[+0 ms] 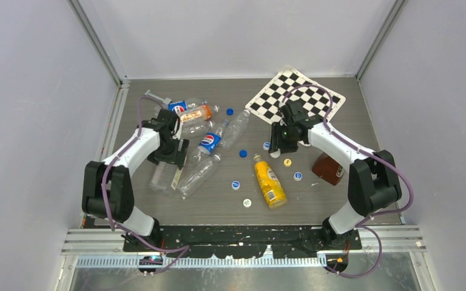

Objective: Screw on the bottle caps

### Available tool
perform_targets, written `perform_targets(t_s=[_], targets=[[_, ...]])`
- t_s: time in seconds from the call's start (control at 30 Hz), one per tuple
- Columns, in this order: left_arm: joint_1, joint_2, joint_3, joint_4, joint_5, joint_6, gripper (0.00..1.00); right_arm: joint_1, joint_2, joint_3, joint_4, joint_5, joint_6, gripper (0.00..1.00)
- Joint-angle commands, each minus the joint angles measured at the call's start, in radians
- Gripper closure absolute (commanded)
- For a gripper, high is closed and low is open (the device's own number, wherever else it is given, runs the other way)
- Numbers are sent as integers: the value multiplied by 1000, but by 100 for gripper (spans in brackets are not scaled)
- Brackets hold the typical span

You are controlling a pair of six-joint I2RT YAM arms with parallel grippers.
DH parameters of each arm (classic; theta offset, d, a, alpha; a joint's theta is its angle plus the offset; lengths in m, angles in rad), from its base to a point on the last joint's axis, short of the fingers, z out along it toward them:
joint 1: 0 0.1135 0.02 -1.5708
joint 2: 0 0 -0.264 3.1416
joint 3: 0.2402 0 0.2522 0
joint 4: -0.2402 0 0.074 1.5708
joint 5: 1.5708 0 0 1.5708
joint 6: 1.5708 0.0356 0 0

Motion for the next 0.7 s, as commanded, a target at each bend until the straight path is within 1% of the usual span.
perform_targets(t_s=[0.0,0.07,0.17,0.27,0.33,0.37,0.43,0.53,0.67], targets=[[4,-183,-9,41,84,10,48,15,-109,62,-48,-38,0,71],[2,-268,-35,78,137,22,57,23,-145,86,-87,-31,0,71],[-3,-397,-65,135,217,37,64,37,-196,118,-154,-15,4,71],[-22,-519,-95,204,308,58,77,54,-255,160,-201,-23,6,70],[-47,-603,-125,249,368,72,84,67,-284,192,-239,-37,-3,71],[-60,-640,-140,274,404,99,87,74,-299,205,-271,-44,-12,71],[-87,-723,-167,325,466,139,88,86,-316,258,-314,-53,-23,70],[-93,-804,-210,408,578,202,99,105,-332,303,-365,-76,-36,71],[-108,-845,-235,522,743,273,100,123,-350,348,-380,-130,-50,71]])
